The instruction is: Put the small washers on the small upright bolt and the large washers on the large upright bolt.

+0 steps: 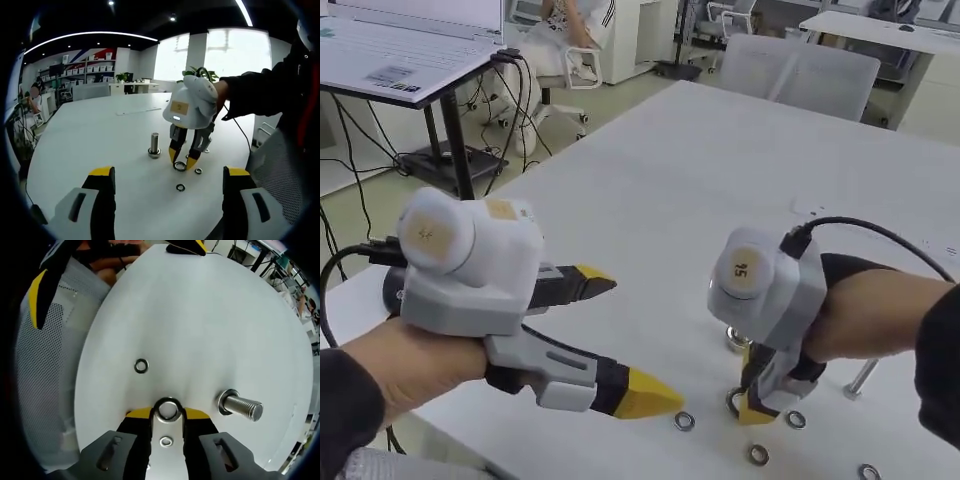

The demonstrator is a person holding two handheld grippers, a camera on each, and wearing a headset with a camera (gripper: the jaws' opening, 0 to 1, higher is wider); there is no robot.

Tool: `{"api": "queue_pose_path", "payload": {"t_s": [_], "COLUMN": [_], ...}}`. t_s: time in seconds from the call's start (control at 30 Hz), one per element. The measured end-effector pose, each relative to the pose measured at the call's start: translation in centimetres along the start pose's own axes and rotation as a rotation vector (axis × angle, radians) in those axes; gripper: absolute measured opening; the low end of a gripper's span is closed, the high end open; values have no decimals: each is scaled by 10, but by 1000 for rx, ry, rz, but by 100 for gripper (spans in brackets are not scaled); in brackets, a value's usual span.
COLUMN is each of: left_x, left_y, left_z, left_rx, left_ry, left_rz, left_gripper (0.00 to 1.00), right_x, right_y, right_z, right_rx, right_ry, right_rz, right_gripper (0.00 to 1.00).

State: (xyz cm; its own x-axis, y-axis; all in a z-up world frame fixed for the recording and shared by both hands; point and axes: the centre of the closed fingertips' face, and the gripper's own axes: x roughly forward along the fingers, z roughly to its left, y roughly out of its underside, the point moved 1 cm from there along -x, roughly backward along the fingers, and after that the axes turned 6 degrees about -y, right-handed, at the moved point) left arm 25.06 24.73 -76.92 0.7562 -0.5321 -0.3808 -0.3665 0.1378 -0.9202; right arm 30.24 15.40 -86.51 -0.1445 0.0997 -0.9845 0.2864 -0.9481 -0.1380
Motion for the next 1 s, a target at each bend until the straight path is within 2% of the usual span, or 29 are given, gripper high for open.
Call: {"api": "queue_pose_path", "payload": {"t_s": [0.63,1.0], "left_x": [1,3], "left_y": [2,1], "left_z": [-2,-3], "left_rx": [4,7], "left_ry": [7,15], "left_rz": [13,17], "left_gripper": [89,89], "right_x": [-23,-45], "right_y": [14,28], "right_z": [-7,-13], "right_rx": [24,37], "right_ry": [22,60], "right_rz": [5,17], "right_gripper": [23,23]}}
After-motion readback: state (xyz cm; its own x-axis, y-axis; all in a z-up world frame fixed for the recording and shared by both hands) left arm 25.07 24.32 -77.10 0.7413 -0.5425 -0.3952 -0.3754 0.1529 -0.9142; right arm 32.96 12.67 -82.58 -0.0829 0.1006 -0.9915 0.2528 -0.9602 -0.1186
